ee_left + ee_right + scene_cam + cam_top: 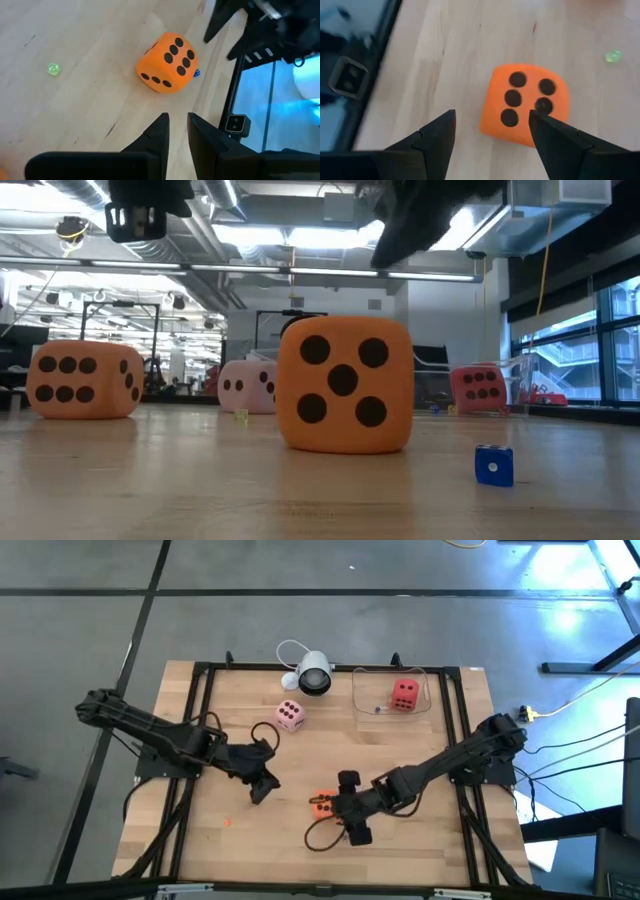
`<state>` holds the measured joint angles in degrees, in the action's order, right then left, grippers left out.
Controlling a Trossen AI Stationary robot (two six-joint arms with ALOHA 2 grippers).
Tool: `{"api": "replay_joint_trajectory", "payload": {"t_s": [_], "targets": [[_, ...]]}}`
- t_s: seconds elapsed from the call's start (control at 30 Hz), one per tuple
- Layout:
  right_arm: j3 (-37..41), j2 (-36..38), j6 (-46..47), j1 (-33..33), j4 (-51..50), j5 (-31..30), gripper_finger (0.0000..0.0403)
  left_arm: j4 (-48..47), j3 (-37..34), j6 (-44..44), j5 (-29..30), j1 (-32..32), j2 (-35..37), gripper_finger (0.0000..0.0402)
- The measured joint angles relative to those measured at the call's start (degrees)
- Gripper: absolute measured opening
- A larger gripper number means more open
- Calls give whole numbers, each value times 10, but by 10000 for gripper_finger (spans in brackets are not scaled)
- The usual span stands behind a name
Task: Pick & Place Dice
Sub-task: Put the bottom large orange dice into the transparent container
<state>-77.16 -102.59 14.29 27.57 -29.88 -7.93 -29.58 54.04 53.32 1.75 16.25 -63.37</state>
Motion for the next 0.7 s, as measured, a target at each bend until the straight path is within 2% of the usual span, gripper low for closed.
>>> {"api": "replay_joint_trajectory", "payload": {"t_s": [0.23,0.43,0.63,0.7], "targets": [[-27,-50,-44,17,-13,0,250,-4,0,1,4,2,0,63],[-111,-100,-108,25,-73,-69,249,-4,0,1,3,2,0,63],[-180,-165,-120,25,-155,-80,249,-5,0,4,2,2,0,63],[-201,-184,-125,27,-172,-107,249,-7,0,5,2,2,0,63]]}}
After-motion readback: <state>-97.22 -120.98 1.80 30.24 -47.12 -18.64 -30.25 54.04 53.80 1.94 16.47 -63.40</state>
